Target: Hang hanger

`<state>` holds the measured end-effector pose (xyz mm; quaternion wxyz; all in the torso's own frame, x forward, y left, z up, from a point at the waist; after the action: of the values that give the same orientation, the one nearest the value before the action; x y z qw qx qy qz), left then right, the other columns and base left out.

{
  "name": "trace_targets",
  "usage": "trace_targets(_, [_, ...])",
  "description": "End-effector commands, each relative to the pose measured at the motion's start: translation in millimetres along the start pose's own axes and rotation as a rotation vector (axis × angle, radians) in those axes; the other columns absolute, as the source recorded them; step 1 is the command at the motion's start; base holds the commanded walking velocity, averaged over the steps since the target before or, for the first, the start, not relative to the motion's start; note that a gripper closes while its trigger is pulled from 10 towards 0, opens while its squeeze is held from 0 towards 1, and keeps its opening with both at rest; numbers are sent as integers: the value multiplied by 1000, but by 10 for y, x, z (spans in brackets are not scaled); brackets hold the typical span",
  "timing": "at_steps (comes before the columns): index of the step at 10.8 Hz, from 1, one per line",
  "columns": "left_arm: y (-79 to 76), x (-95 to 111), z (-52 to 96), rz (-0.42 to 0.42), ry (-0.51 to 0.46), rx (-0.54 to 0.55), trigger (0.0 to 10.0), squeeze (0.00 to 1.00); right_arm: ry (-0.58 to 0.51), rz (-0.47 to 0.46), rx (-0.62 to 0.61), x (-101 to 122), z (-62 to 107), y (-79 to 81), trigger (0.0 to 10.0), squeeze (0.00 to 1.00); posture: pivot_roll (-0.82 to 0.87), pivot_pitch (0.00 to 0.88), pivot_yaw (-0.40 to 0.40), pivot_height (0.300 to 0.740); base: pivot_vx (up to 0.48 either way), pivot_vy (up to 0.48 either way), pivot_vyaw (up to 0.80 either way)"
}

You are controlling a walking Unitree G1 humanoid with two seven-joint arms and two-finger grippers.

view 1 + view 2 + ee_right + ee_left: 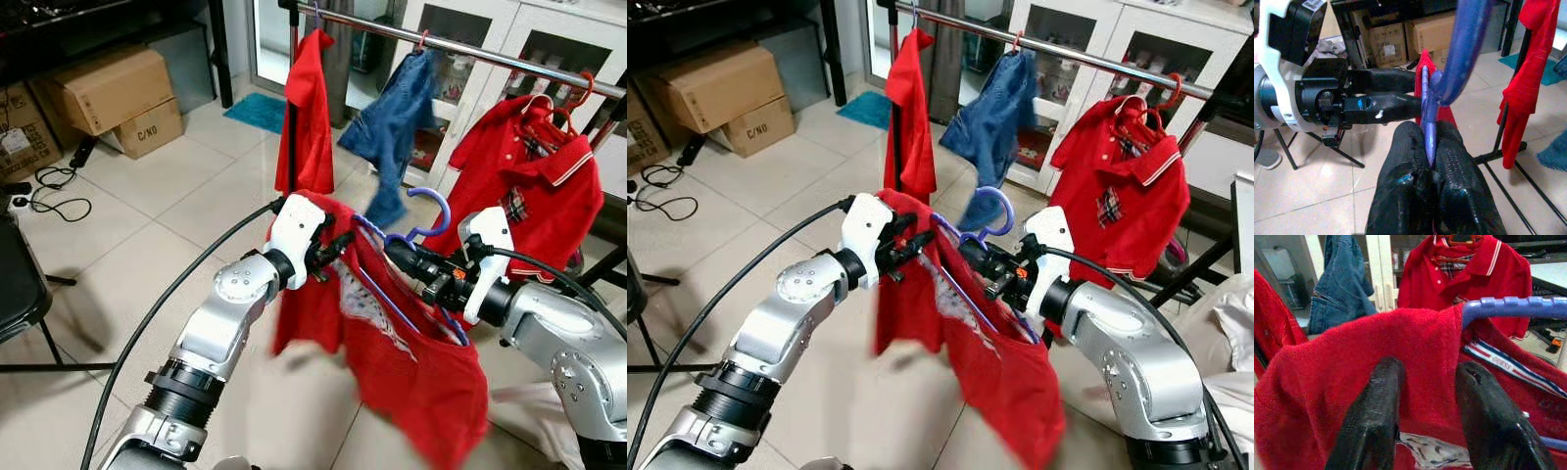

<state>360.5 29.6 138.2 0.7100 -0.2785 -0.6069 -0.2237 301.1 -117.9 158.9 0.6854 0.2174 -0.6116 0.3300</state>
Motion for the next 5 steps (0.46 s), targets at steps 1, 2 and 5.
trace_targets(1, [57, 2, 7, 4, 1, 24, 0, 0, -32, 9, 11, 107, 5, -17, 10000, 0, 30, 0, -60, 740, 0, 0, 0])
trace_targets(2, [111, 1, 7, 5, 4, 40, 0, 0, -40, 6, 26, 125, -1, 5, 10000, 0, 30, 0, -61, 740, 0, 0, 0])
trace_targets(5, [178, -19, 7, 6, 13, 61, 0, 0, -55, -1, 47, 169, 1, 33, 10000, 0, 29, 0, -61, 740, 0, 0, 0])
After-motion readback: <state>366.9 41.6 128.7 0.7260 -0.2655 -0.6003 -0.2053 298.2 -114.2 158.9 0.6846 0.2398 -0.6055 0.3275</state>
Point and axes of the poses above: a point about 5 cm out from each wrist's last joint towards the gripper, its own z axis pointing back from the gripper into the wrist, its own x axis along the axis of the wrist's last joint, y = z × x, the point moved 6 cm from there along -z, pointing out of the wrist towards the gripper, and after that the axes turned 14 degrees about z, right-handed, at the moved point
